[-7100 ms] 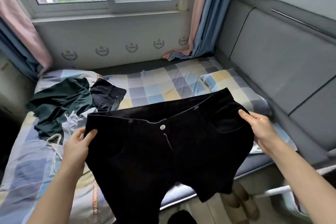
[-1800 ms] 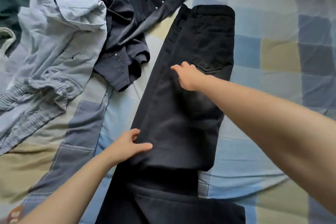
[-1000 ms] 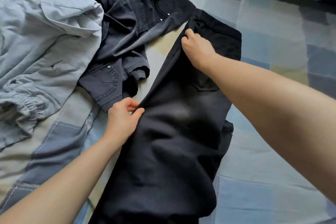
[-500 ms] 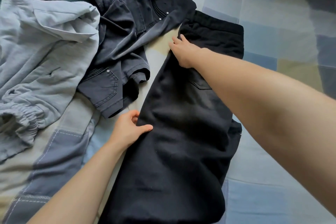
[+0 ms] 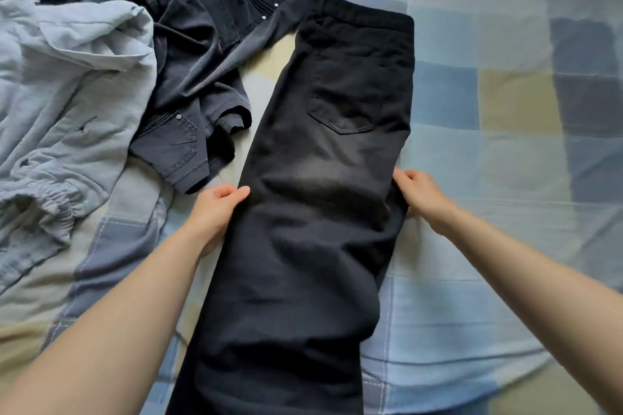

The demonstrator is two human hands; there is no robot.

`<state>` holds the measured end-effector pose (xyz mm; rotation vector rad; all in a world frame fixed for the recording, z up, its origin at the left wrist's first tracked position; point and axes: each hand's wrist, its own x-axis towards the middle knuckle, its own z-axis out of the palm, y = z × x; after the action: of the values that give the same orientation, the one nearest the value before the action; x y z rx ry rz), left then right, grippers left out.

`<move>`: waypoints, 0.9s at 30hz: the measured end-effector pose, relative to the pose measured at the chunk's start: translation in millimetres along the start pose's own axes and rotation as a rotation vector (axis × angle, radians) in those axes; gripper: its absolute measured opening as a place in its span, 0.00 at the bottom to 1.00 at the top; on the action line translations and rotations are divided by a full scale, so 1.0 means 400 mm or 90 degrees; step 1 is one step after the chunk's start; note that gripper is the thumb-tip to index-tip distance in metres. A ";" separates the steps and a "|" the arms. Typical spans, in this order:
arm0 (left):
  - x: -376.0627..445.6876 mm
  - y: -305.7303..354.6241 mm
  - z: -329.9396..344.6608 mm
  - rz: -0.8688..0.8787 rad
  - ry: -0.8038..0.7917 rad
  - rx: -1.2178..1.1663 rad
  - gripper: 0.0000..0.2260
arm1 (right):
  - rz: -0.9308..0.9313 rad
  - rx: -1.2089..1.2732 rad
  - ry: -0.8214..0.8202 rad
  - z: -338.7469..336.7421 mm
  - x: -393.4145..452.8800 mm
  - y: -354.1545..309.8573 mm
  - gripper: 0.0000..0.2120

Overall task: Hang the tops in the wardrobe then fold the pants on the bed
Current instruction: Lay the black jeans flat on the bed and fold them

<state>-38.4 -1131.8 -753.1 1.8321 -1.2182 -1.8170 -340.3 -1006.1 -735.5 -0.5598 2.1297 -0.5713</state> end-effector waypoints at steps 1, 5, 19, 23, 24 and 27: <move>-0.003 -0.006 0.005 0.011 0.016 0.017 0.12 | -0.019 -0.026 -0.012 0.005 -0.005 0.003 0.18; -0.003 -0.024 0.025 0.053 0.115 0.086 0.13 | -0.094 -0.139 0.170 -0.034 -0.020 0.041 0.21; -0.153 -0.108 -0.049 -0.067 -0.012 0.210 0.12 | 0.182 0.418 0.152 -0.019 -0.124 0.192 0.09; -0.261 -0.187 -0.083 -0.112 -0.017 0.196 0.12 | 0.221 0.449 0.045 0.006 -0.232 0.205 0.14; -0.284 -0.204 -0.086 -0.121 -0.014 0.208 0.14 | 0.208 0.386 -0.058 0.028 -0.271 0.207 0.18; -0.371 -0.251 -0.093 -0.118 0.020 0.266 0.11 | 0.109 0.069 -0.332 0.095 -0.418 0.251 0.25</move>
<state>54.2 -978.0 -718.0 2.2516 -1.5548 -1.7107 -236.6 -838.2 -711.6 -0.4064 1.6218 -0.3898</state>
